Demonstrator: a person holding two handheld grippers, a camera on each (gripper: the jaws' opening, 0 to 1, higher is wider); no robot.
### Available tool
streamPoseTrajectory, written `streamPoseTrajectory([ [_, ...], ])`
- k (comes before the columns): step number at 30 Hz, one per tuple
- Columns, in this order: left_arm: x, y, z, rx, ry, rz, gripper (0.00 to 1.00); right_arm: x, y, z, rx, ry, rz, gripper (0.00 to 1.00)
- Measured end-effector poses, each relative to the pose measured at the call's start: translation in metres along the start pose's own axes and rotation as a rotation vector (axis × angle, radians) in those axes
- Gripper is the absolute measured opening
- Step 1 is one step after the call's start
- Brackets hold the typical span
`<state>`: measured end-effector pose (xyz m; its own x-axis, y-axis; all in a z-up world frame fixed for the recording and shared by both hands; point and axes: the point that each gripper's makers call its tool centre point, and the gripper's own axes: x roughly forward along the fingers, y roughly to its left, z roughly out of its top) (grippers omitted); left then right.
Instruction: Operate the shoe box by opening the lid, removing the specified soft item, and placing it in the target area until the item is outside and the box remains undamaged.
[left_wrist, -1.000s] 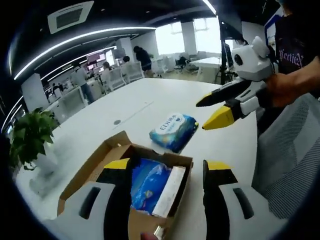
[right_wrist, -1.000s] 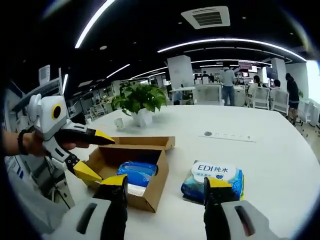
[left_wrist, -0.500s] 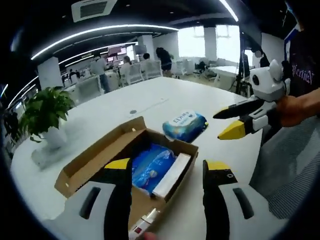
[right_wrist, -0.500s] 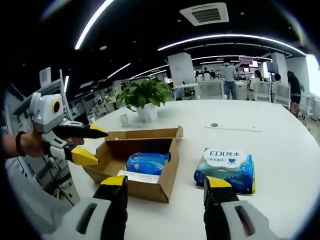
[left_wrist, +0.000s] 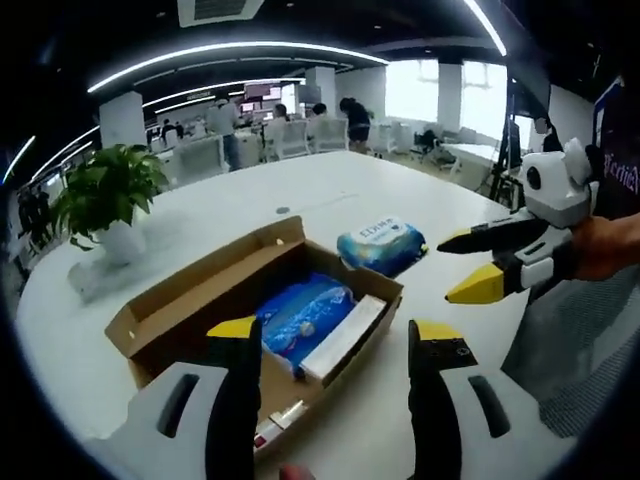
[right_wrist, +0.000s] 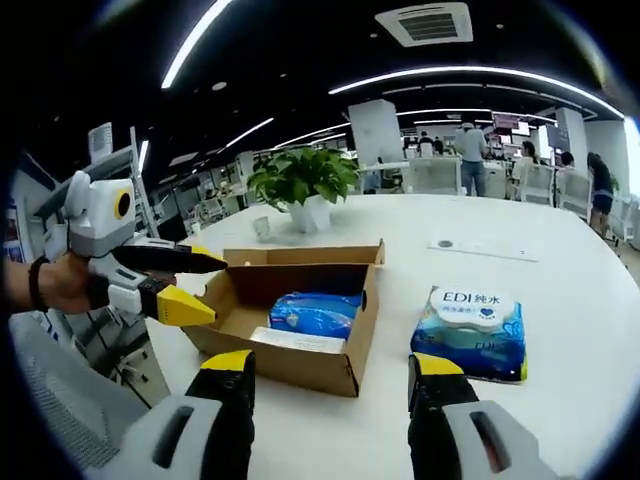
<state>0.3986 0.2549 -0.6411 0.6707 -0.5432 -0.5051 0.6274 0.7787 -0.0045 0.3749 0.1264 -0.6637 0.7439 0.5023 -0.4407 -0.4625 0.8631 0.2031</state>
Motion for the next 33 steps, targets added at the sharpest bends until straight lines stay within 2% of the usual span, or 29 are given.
streamPoseTrajectory([
  [8,-0.004,0.0,-0.012,-0.027,0.012,0.02,0.59,0.001,0.006,-0.005,-0.028,0.017,0.01,0.6],
  [14,-0.006,-0.001,-0.012,-0.037,0.006,0.025,0.59,0.003,0.009,-0.005,-0.073,0.041,0.024,0.6],
  [23,-0.008,-0.002,-0.01,-0.031,-0.002,0.025,0.59,0.018,0.011,0.013,-0.202,0.088,0.07,0.58],
  [30,-0.007,-0.005,-0.008,-0.027,-0.009,0.017,0.59,0.041,0.014,0.028,-0.34,0.148,0.121,0.57],
  [33,-0.007,-0.005,-0.008,-0.029,-0.009,0.017,0.58,0.049,0.018,0.033,-0.36,0.163,0.137,0.57],
])
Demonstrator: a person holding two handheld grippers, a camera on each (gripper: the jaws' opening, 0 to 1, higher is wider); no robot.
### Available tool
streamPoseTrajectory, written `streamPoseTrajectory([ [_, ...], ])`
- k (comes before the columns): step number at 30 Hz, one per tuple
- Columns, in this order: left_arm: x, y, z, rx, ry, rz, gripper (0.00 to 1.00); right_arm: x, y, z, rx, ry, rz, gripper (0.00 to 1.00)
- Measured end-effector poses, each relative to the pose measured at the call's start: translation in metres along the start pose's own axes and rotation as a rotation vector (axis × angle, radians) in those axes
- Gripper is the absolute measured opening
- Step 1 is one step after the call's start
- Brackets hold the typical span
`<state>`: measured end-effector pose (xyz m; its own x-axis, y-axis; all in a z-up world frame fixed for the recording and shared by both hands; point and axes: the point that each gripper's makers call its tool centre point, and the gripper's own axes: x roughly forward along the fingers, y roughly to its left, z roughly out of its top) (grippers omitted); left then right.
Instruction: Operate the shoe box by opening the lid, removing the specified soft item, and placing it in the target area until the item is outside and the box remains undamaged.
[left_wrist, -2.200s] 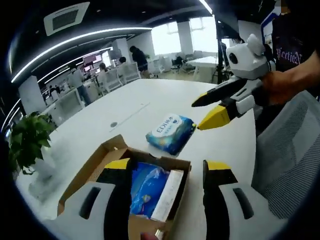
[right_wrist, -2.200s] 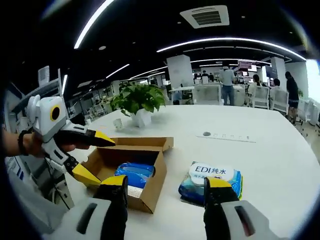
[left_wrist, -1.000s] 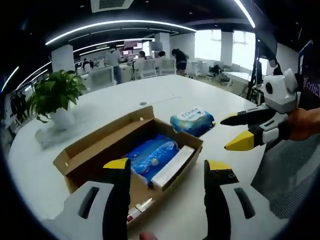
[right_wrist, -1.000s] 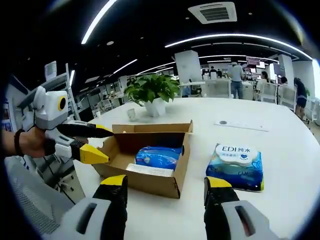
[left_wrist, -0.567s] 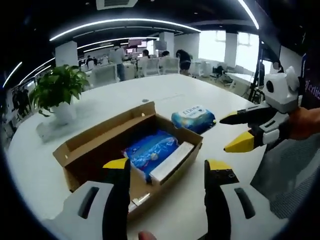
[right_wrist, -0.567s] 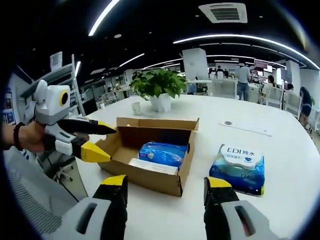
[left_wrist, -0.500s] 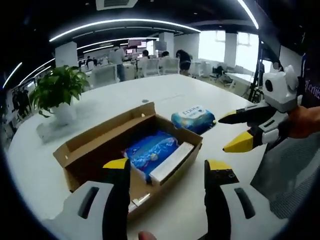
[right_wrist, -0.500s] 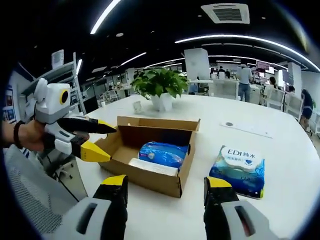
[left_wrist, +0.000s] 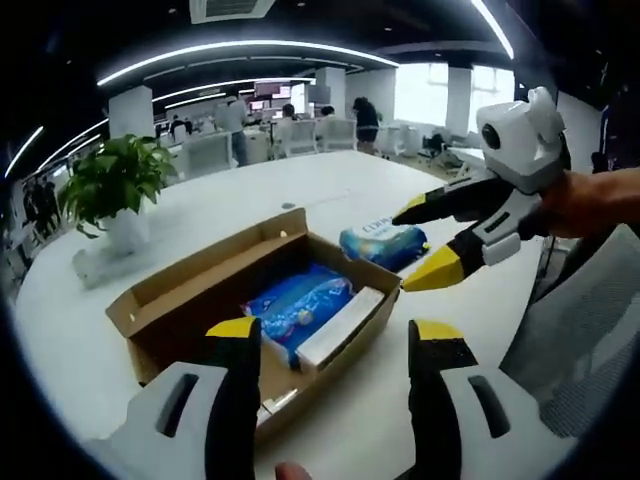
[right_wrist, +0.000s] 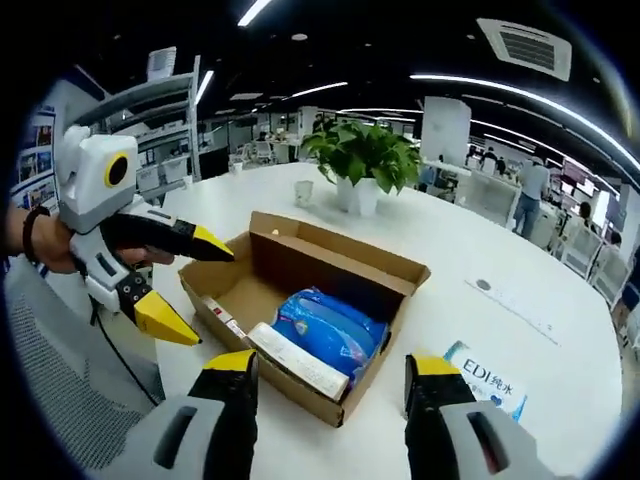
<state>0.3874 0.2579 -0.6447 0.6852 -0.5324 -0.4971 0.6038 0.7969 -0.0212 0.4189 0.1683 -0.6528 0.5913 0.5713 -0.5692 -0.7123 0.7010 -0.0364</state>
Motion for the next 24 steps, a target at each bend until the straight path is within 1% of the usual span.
streamPoseTrajectory([
  [4,0.0,0.002,-0.001,-0.011,-0.001,0.005,0.58,0.013,0.0,0.003,-0.043,0.042,0.035,0.55],
  [7,-0.001,0.003,-0.001,-0.018,-0.004,0.004,0.58,0.022,-0.003,0.004,-0.101,0.079,0.045,0.55],
  [10,-0.001,0.003,-0.002,-0.02,-0.004,0.003,0.58,0.031,-0.002,0.007,-0.115,0.091,0.061,0.55],
  [16,-0.001,0.005,-0.004,-0.027,-0.001,0.007,0.58,0.046,-0.004,0.009,-0.195,0.143,0.094,0.54],
  [20,0.0,0.005,-0.003,-0.029,0.003,0.008,0.58,0.059,-0.006,0.01,-0.23,0.172,0.114,0.54],
  [24,0.001,0.002,-0.003,-0.013,0.007,0.001,0.59,0.07,-0.004,0.005,-0.317,0.223,0.156,0.54],
])
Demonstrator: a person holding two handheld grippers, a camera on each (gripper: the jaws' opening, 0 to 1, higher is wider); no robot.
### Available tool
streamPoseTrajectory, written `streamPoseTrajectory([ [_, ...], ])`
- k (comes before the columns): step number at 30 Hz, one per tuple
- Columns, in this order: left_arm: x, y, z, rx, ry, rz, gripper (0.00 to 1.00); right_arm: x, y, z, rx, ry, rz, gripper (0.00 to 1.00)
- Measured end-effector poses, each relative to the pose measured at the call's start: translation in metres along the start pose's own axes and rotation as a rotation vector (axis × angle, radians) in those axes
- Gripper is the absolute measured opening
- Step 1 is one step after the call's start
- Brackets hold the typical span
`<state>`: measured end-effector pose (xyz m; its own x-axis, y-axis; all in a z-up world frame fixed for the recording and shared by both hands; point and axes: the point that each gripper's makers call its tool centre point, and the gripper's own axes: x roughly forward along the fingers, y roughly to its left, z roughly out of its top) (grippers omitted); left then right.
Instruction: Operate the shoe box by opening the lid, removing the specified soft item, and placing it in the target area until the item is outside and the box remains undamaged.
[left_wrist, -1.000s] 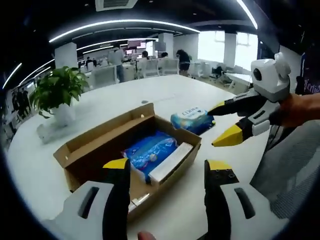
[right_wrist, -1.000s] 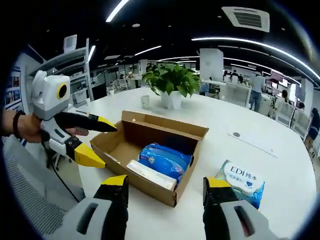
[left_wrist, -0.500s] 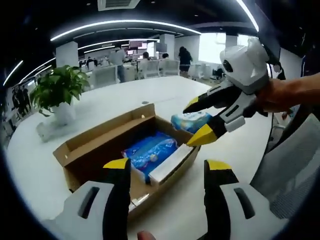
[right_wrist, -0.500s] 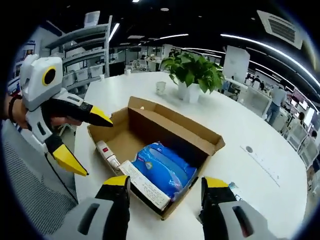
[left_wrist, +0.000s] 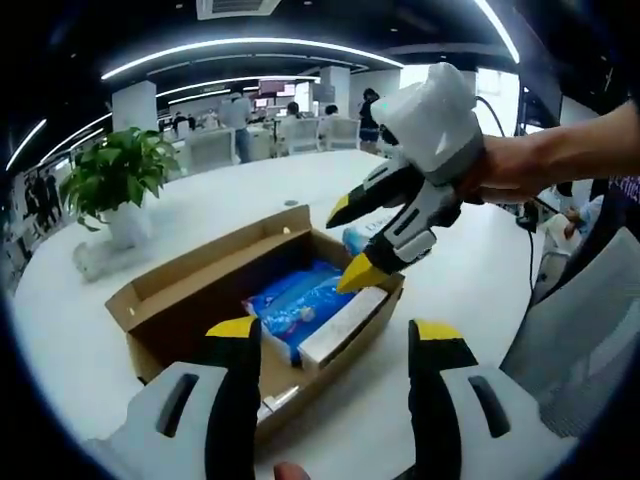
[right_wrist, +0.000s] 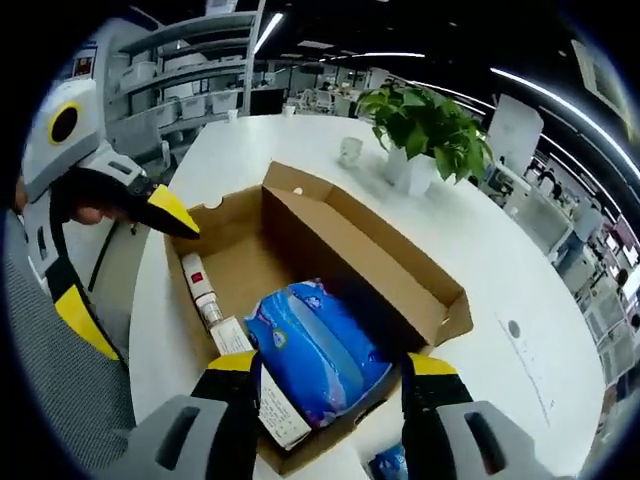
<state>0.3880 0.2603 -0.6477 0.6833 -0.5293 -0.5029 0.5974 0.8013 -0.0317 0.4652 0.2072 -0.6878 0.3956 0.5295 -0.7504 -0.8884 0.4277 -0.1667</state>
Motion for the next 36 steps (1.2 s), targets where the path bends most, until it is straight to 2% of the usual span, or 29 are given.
streamPoseTrajectory([
  [4,0.001,0.0,0.0,-0.003,0.001,0.0,0.58,0.014,-0.005,-0.003,-0.027,0.035,0.022,0.54],
  [7,0.001,0.0,-0.001,-0.006,0.002,-0.002,0.58,0.022,-0.003,-0.008,-0.098,0.084,0.064,0.54],
  [10,0.001,0.001,-0.002,-0.023,0.001,-0.002,0.58,0.032,-0.004,-0.015,-0.157,0.134,0.075,0.55],
  [16,0.0,0.003,-0.002,-0.032,-0.003,0.002,0.58,0.045,-0.001,-0.016,-0.153,0.144,0.115,0.56],
  [24,0.003,0.002,-0.001,-0.024,-0.001,-0.002,0.58,0.062,0.005,-0.021,-0.232,0.195,0.15,0.64],
  [36,0.004,-0.003,-0.003,-0.012,0.006,-0.017,0.58,0.08,0.008,-0.032,-0.3,0.251,0.177,0.61],
])
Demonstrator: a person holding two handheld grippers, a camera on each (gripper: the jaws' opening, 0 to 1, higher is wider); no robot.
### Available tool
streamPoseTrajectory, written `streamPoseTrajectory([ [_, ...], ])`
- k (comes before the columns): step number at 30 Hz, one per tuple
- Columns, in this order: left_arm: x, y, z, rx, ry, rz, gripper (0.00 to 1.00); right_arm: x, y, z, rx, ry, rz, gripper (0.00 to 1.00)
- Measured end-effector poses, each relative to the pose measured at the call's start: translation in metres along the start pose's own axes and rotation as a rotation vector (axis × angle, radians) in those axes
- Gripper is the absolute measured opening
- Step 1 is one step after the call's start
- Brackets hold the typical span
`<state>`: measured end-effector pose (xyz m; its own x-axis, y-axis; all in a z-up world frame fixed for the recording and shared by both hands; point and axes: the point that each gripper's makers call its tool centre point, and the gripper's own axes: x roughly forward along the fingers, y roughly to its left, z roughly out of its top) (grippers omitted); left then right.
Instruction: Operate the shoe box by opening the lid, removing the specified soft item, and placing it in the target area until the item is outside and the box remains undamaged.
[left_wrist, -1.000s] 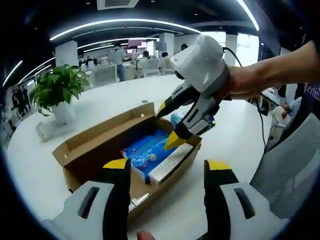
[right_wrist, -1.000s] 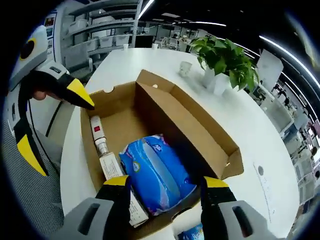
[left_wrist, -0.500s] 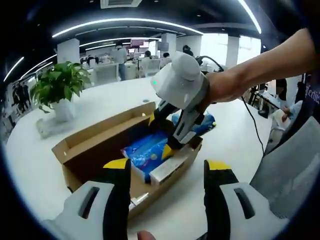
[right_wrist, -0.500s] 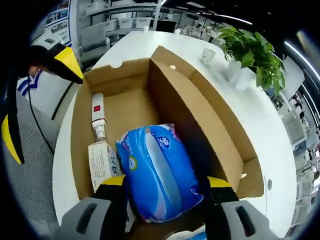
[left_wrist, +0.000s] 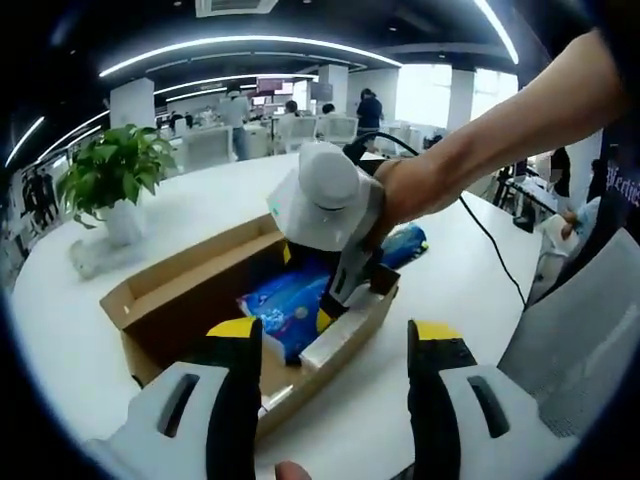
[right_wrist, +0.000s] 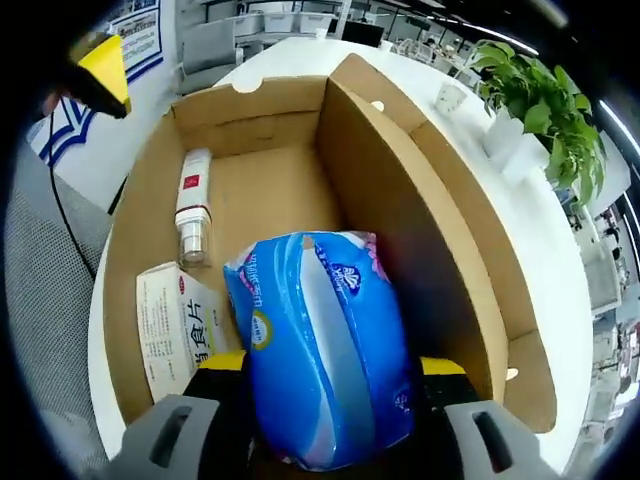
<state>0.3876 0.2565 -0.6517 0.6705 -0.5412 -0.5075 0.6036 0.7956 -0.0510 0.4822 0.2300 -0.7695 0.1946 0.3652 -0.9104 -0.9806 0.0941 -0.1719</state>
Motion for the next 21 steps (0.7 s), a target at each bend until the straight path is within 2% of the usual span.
streamPoseTrajectory([
  [2,0.001,-0.001,0.0,0.003,0.002,-0.004,0.58,0.002,0.0,-0.001,-0.023,0.016,0.004,0.61],
  [4,0.002,-0.002,-0.001,0.006,0.003,-0.007,0.58,0.004,0.001,-0.004,-0.083,0.054,0.005,0.61],
  [7,0.004,-0.005,-0.001,0.01,0.008,-0.016,0.58,0.009,0.003,-0.003,-0.113,0.079,0.011,0.61],
  [11,0.003,-0.006,-0.002,0.015,0.01,-0.02,0.58,0.011,0.003,-0.003,-0.107,0.096,0.034,0.61],
  [21,0.004,-0.005,-0.004,0.007,0.019,-0.019,0.57,0.01,0.007,-0.005,-0.085,0.081,0.053,0.57],
])
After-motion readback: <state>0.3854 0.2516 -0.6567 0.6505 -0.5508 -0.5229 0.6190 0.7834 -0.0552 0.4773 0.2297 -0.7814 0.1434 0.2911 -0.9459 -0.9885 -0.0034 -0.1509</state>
